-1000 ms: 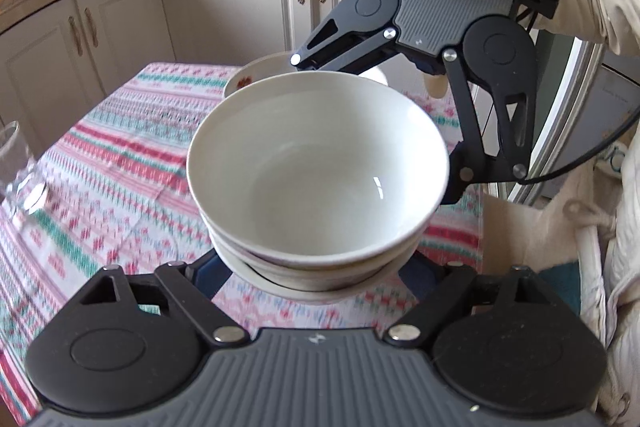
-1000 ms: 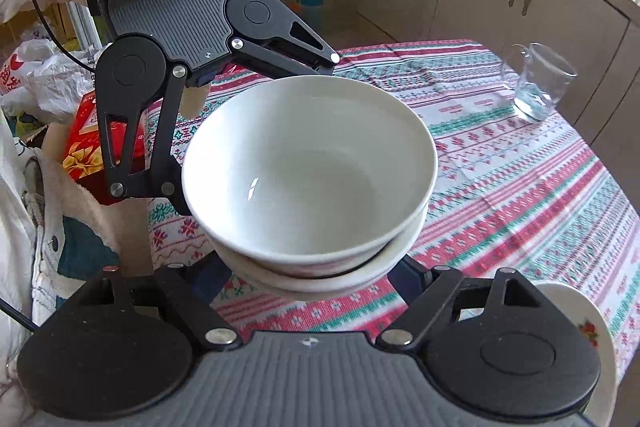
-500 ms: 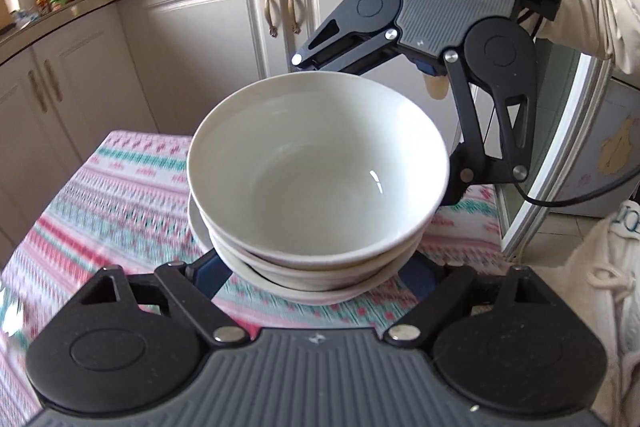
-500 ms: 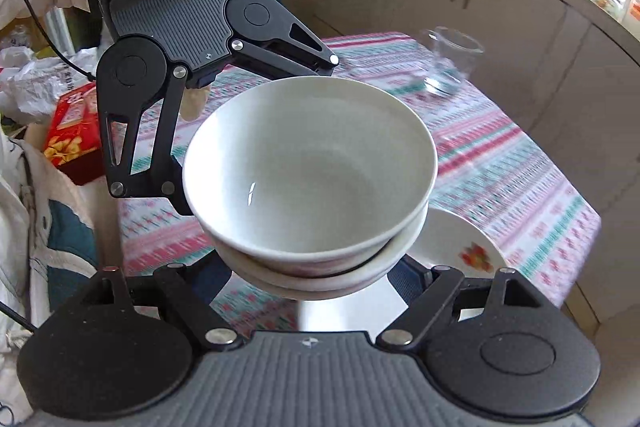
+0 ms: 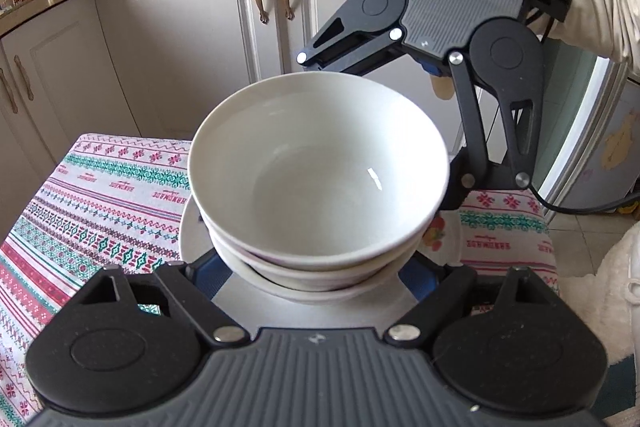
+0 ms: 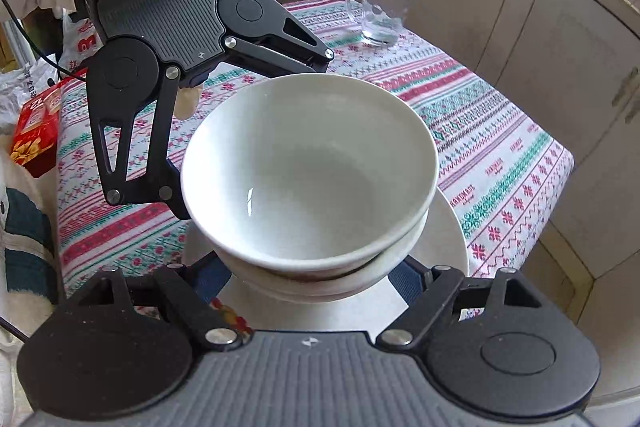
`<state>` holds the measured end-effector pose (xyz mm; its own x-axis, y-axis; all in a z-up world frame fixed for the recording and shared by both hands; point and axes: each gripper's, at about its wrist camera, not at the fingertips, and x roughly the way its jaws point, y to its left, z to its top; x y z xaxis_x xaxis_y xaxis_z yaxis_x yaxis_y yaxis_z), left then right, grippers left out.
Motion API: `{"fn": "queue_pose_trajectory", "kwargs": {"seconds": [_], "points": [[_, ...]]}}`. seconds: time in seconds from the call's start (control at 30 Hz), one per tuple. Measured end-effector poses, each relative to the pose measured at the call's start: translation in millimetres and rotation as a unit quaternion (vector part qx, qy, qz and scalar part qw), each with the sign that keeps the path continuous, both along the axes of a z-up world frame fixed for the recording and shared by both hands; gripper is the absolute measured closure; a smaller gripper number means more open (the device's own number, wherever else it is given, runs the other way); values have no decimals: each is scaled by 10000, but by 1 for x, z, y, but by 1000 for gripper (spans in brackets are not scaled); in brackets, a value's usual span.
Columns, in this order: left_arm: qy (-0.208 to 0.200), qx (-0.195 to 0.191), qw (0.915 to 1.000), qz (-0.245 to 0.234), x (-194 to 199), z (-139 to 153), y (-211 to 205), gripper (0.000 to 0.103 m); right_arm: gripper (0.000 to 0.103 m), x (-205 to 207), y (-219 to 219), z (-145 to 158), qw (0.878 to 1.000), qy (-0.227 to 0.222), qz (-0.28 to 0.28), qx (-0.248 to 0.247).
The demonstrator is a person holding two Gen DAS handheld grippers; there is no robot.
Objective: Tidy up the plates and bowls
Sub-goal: 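Lift the bowl stack with both tools and carry it over the plate stack, then lower the bowl stack onto the plates and open both tools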
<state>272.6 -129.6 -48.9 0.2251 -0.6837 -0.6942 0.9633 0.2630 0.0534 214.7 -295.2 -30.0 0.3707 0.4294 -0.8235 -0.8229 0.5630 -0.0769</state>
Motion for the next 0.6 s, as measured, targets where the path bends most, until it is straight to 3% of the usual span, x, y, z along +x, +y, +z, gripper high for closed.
{"fn": "queue_pose_trajectory", "kwargs": {"seconds": [0.6], "points": [[-14,-79,10000,37,4,-4,-6,14,15,0,-10,-1,9997,107,-178,91]]}}
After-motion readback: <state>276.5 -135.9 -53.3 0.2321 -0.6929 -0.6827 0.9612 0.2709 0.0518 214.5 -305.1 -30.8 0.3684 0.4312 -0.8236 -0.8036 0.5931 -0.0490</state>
